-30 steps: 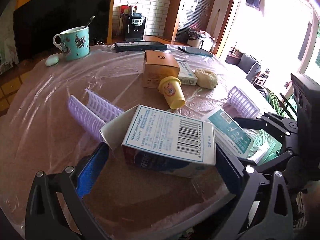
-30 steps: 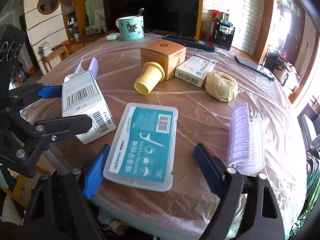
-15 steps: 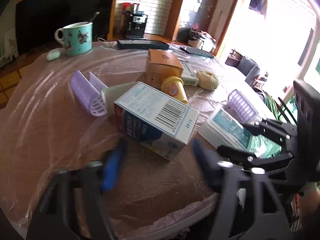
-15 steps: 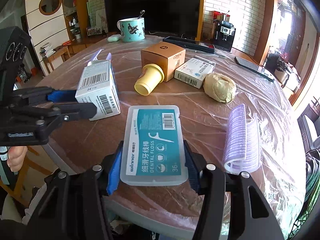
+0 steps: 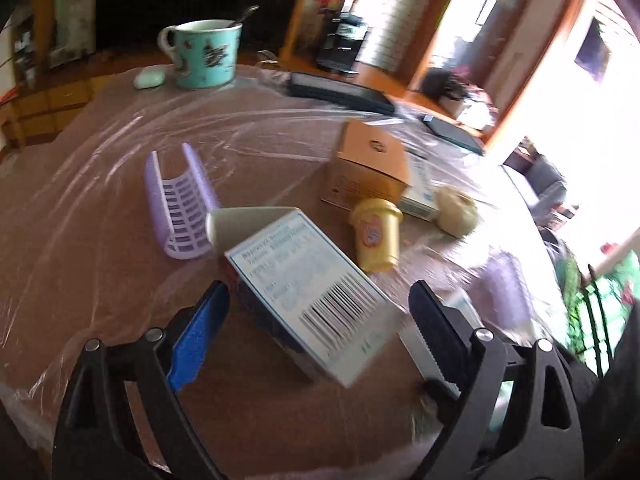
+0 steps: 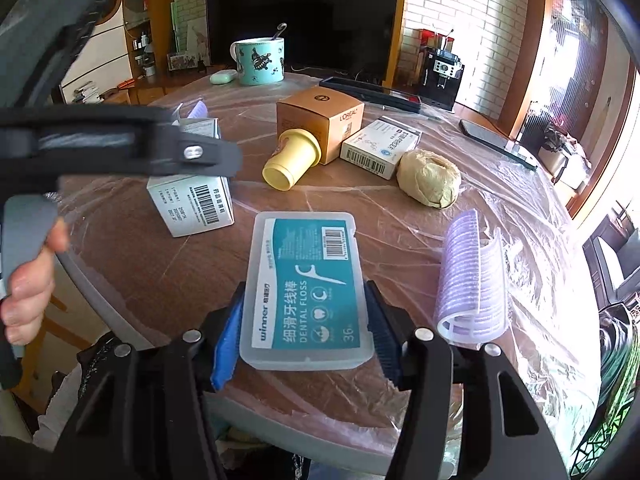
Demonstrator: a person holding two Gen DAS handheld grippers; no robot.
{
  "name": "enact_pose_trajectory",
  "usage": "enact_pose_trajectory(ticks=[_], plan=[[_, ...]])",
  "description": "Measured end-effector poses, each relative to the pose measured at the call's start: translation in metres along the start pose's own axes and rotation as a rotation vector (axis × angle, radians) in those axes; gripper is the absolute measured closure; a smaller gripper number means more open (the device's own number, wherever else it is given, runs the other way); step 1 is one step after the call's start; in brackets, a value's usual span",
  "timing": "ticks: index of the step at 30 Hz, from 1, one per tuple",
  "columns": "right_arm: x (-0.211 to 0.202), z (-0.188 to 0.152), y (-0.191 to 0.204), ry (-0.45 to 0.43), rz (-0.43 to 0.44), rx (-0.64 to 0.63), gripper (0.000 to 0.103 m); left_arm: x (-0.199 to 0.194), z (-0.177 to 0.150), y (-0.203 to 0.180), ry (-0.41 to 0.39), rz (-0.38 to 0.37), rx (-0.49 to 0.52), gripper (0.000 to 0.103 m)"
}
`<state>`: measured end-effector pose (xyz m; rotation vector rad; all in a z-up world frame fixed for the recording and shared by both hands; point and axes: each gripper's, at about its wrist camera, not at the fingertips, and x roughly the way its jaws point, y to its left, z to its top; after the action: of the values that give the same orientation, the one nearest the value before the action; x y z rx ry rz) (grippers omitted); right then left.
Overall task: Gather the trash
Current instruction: 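Close the left gripper on the white medicine box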
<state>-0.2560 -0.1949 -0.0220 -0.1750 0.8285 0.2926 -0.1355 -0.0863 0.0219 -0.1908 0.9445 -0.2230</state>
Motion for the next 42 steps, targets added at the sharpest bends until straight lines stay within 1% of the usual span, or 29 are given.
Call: enact_pose_trajectory(ticks=[3, 5, 9, 11, 14, 15, 16, 17, 19, 21, 24, 25, 26, 28, 29, 31, 33, 35, 37, 39, 40, 42], plan=[[0.000, 0.000, -0.001, 0.001, 0.004, -0.003, 0.047, 0.005, 0.002, 0.004, 0.004, 0.035, -0.015, 0.011], [0.000, 0.000, -0.002, 0.001, 0.005, -0.006, 0.047, 0.004, 0.001, 0.011, 0.017, 0.037, -0.018, 0.011], [0.000, 0.001, -0.005, -0.002, 0.008, 0.001, 0.046, -0.006, -0.005, 0.030, 0.025, 0.079, 0.013, 0.011], [0.001, 0.003, -0.006, -0.011, 0.012, 0.011, 0.037, -0.013, -0.009, 0.040, 0.015, 0.107, 0.034, 0.011], [0.003, 0.006, -0.004, -0.012, 0.022, 0.017, 0.036, -0.021, -0.012, 0.051, -0.002, 0.150, 0.062, 0.011], [0.004, 0.006, -0.004, -0.010, 0.032, 0.020, 0.035, -0.022, -0.012, 0.053, -0.008, 0.144, 0.067, 0.011], [0.005, 0.008, -0.005, -0.006, 0.052, 0.032, 0.033, -0.024, -0.012, 0.055, -0.014, 0.139, 0.069, 0.011], [0.006, 0.008, -0.005, -0.005, 0.063, 0.042, 0.026, -0.026, -0.012, 0.058, -0.022, 0.126, 0.069, 0.011], [0.006, 0.009, -0.009, -0.001, 0.113, 0.075, 0.019, -0.029, -0.010, 0.057, -0.042, 0.046, 0.085, 0.011], [0.006, 0.010, -0.014, 0.001, 0.136, 0.103, 0.018, -0.025, -0.009, 0.054, -0.031, 0.004, 0.105, 0.011], [0.005, 0.011, -0.015, 0.007, 0.134, 0.098, 0.018, -0.016, -0.007, 0.049, -0.001, -0.022, 0.123, 0.009], [0.005, 0.012, -0.014, 0.008, 0.120, 0.083, 0.018, -0.012, -0.006, 0.047, 0.019, -0.032, 0.131, 0.009], [0.005, 0.013, -0.013, 0.013, 0.106, 0.069, 0.018, -0.011, -0.006, 0.046, 0.028, -0.029, 0.133, 0.009], [0.006, 0.014, -0.009, 0.022, 0.076, 0.042, 0.018, -0.007, -0.005, 0.045, 0.053, 0.040, 0.132, 0.009], [0.007, 0.015, -0.009, 0.023, 0.074, 0.035, 0.018, -0.007, -0.005, 0.043, 0.056, 0.098, 0.140, 0.009], [0.009, 0.016, -0.008, 0.029, 0.073, 0.026, 0.018, -0.007, -0.003, 0.041, 0.039, 0.126, 0.168, 0.009], [0.012, 0.017, -0.007, 0.037, 0.077, 0.029, 0.019, -0.006, -0.001, 0.042, 0.038, 0.118, 0.173, 0.009], [0.013, 0.016, -0.007, 0.034, 0.068, 0.029, 0.019, -0.005, 0.000, 0.043, 0.058, 0.096, 0.165, 0.009], [0.012, 0.017, -0.007, 0.026, 0.081, 0.038, 0.019, -0.005, 0.001, 0.042, 0.064, 0.101, 0.166, 0.009], [0.013, 0.018, -0.011, 0.027, 0.107, 0.070, 0.018, -0.005, 0.001, 0.040, 0.056, 0.097, 0.177, 0.009], [0.015, 0.018, -0.012, 0.049, 0.113, 0.074, 0.018, -0.005, 0.001, 0.039, 0.045, 0.092, 0.178, 0.009], [0.017, 0.019, -0.009, 0.061, 0.106, 0.049, 0.018, -0.005, 0.002, 0.039, 0.031, 0.081, 0.176, 0.009]])
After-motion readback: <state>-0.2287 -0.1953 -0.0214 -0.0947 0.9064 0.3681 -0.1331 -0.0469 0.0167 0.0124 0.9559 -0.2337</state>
